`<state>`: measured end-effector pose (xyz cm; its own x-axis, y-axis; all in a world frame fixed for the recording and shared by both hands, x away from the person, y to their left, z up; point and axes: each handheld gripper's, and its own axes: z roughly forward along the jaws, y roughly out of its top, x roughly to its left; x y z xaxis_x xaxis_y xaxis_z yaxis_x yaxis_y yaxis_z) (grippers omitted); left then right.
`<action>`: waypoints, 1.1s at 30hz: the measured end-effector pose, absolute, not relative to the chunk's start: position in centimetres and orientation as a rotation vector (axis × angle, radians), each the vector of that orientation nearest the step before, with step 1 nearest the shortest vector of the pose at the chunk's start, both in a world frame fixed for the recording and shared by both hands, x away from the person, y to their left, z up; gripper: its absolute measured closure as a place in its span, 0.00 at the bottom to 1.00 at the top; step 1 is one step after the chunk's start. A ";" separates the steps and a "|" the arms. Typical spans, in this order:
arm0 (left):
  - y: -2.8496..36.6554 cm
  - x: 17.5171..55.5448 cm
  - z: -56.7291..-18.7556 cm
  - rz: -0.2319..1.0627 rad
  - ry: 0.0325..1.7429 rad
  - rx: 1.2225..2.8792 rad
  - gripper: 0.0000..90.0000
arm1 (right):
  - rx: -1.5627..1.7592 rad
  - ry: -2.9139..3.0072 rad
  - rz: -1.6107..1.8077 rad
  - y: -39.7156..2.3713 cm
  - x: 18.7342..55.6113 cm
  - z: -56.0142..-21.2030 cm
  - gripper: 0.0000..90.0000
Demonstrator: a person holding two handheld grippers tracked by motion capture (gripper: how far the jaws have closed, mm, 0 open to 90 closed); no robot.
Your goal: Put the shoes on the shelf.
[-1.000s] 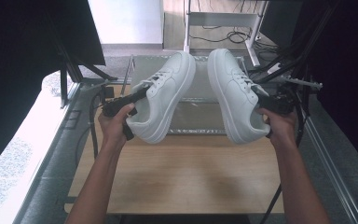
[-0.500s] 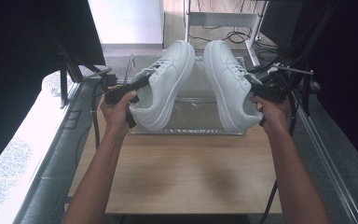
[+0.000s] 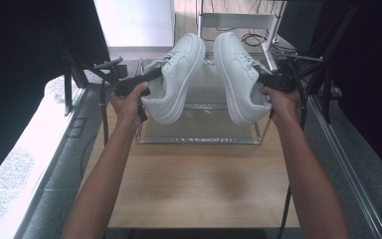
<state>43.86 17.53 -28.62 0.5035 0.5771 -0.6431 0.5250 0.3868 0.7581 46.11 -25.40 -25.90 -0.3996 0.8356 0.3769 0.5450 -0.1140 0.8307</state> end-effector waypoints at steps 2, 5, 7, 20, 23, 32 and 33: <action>17.4 44.4 -28.4 0.048 1.135 1.247 0.91 | 1.537 1.883 1.502 -25.0 46.6 -25.7 0.96; 17.3 45.3 -28.4 0.048 1.164 1.233 0.91 | 1.551 1.893 1.474 -24.6 47.6 -25.5 0.95; 17.1 45.9 -28.3 0.053 1.185 1.229 0.91 | 1.567 1.891 1.446 -24.2 48.4 -25.5 0.95; 15.6 49.7 -28.5 0.099 1.286 1.245 0.91 | 1.635 1.910 1.306 -21.8 53.0 -25.6 0.95; 15.2 50.3 -28.9 0.101 1.309 1.254 0.91 | 1.660 1.895 1.289 -21.6 53.7 -26.0 0.95; 14.1 51.4 -30.3 0.133 1.397 1.288 0.89 | 1.715 1.860 1.217 -19.9 54.8 -27.6 0.92; 14.0 51.5 -30.4 0.137 1.414 1.296 0.89 | 1.701 1.856 1.210 -19.7 54.8 -27.6 0.92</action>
<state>51.54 13.97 -30.40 0.2657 0.7334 -0.6257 0.5994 0.3826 0.7031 54.77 -19.66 -27.58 -0.2206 0.9328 0.2849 0.6372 -0.0833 0.7662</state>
